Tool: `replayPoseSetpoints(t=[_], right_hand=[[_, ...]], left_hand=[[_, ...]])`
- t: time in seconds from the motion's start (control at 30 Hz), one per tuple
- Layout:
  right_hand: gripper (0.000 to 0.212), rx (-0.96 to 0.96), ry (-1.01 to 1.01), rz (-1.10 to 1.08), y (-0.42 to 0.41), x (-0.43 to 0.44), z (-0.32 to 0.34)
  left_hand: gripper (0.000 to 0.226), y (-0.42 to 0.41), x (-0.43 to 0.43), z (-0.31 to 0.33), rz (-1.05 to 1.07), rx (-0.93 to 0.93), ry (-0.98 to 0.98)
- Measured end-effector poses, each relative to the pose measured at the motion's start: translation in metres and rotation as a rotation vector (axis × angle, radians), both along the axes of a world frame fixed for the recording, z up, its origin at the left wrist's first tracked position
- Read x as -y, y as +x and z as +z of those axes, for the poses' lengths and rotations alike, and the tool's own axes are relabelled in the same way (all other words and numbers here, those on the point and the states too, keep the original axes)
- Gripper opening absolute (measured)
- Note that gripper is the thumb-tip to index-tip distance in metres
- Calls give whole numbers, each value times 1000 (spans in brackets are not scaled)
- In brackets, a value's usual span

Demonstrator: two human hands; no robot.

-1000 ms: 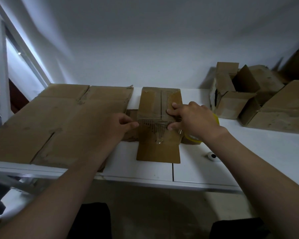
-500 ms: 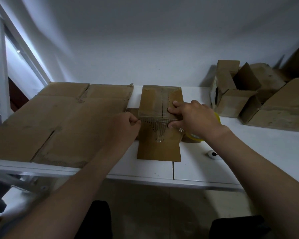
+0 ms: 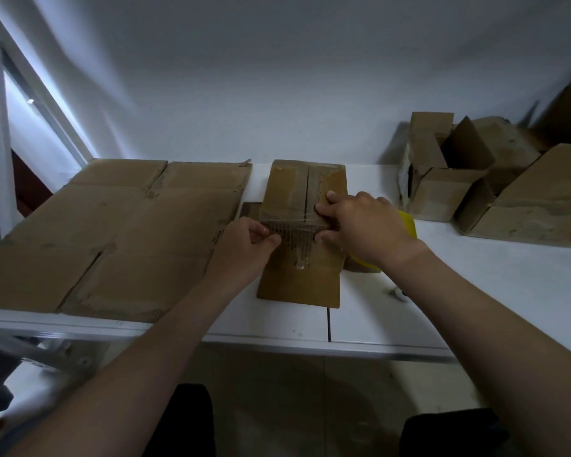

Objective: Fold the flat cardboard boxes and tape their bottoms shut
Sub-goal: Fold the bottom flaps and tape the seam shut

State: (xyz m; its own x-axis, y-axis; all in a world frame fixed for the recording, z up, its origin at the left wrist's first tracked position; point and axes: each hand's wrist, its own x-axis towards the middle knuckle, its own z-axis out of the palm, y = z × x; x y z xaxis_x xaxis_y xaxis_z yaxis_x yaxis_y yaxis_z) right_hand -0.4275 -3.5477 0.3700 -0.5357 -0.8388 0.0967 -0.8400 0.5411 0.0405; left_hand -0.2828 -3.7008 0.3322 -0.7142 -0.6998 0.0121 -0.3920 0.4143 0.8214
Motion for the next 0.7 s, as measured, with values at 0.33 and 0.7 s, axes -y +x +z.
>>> replayPoseSetpoints(t=[0.33, 0.7], right_hand=[[85, 525, -426, 122, -19, -29, 3], [51, 696, -512, 45, -43, -99, -24]], left_hand=[[32, -22, -31, -10, -162, 27, -732], [78, -50, -48, -12, -9, 169, -595]])
